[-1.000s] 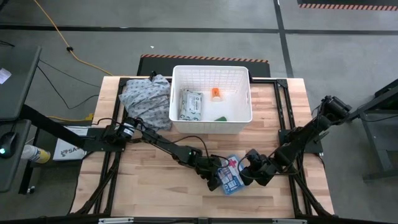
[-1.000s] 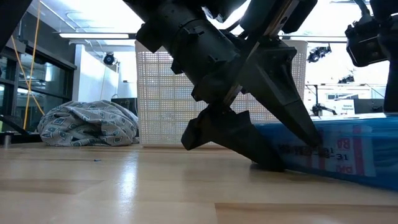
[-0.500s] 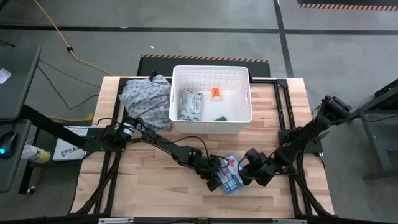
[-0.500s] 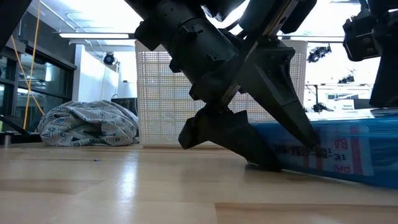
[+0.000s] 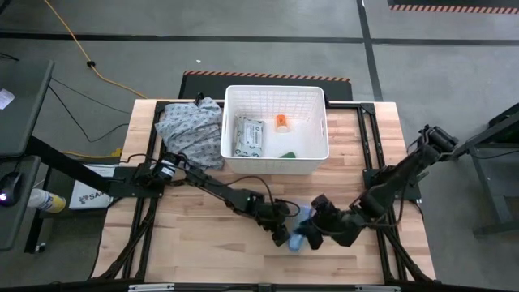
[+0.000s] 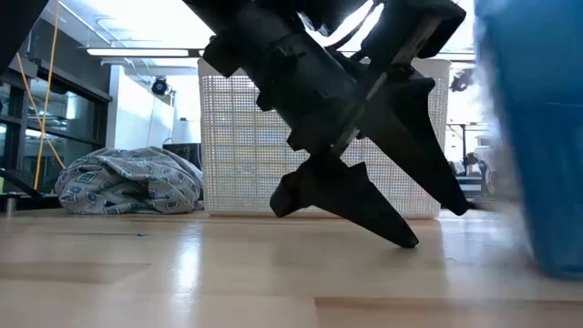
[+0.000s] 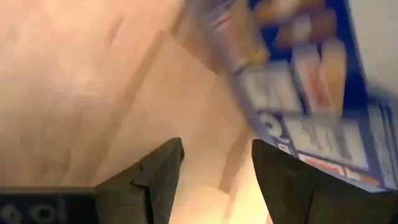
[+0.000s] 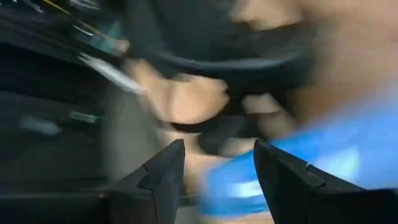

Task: Pick & place medical supplies in basket/bin
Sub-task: Put the blue first aid kit in the white bin

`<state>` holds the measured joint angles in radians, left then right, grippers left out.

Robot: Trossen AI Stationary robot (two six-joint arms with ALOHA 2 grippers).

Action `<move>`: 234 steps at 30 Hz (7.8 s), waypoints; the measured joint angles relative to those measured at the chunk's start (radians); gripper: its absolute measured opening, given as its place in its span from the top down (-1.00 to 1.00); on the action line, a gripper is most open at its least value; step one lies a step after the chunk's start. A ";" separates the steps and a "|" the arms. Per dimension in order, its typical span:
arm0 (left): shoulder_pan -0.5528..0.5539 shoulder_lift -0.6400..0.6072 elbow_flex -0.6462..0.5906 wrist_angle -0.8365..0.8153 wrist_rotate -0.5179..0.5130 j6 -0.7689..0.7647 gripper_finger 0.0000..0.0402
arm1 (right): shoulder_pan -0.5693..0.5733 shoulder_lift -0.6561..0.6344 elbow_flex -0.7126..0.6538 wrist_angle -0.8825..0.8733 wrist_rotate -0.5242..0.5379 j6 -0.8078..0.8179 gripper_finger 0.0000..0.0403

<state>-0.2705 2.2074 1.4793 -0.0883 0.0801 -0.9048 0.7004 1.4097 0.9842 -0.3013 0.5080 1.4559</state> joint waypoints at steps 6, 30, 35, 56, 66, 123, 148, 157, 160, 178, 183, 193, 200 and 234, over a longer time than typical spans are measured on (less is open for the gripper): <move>0.013 0.000 -0.001 0.007 0.005 0.003 -0.19 | 0.000 0.000 0.036 -0.002 0.071 -0.116 0.13; 0.010 0.000 -0.002 0.002 0.019 0.010 -0.19 | 0.018 -0.056 0.032 0.022 0.035 -0.435 0.27; 0.009 0.000 -0.001 -0.018 0.020 0.018 -0.19 | 0.018 -0.130 0.032 0.008 -0.050 -0.568 0.32; 0.008 -0.002 -0.001 -0.058 0.032 0.017 -0.19 | 0.018 -0.285 0.030 -0.265 -0.345 -0.576 0.58; 0.009 -0.003 -0.001 -0.068 0.067 -0.017 -0.19 | 0.018 -0.286 0.030 -0.354 -0.359 -0.576 0.58; 0.016 -0.005 -0.001 -0.128 0.120 -0.072 -0.19 | -0.094 -0.285 0.030 -0.548 -0.560 -0.648 -0.45; 0.016 -0.005 -0.001 -0.127 0.118 -0.067 -0.19 | -0.094 -0.285 0.030 -0.538 -0.566 -0.551 -0.47; 0.016 -0.005 -0.001 -0.127 0.118 -0.066 -0.19 | -0.093 -0.285 0.030 -0.495 -0.571 -0.593 -0.86; 0.016 -0.005 -0.001 -0.127 0.118 -0.065 -0.19 | -0.090 -0.285 0.030 -0.494 -0.543 -0.623 -0.97; 0.016 -0.005 -0.001 -0.127 0.118 -0.065 -0.19 | -0.017 -0.285 0.030 -0.491 -0.416 -0.540 -0.91; 0.016 -0.005 -0.001 -0.128 0.118 -0.065 -0.19 | -0.017 -0.262 0.030 -0.506 -0.430 -0.540 -0.93; 0.016 -0.005 -0.001 -0.128 0.118 -0.061 -0.19 | -0.005 -0.191 0.030 -0.502 -0.438 -0.564 -0.93; 0.016 -0.005 -0.001 -0.128 0.118 -0.061 -0.19 | 0.028 -0.191 0.030 -0.490 -0.438 -0.524 -0.93; 0.016 -0.005 -0.001 -0.128 0.110 -0.046 -0.19 | 0.086 -0.155 0.030 -0.486 -0.385 -0.469 -0.93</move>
<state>-0.2546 2.2028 1.4788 -0.2161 0.1905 -0.9512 0.7866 1.2546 1.0142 -0.7876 0.1227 0.9871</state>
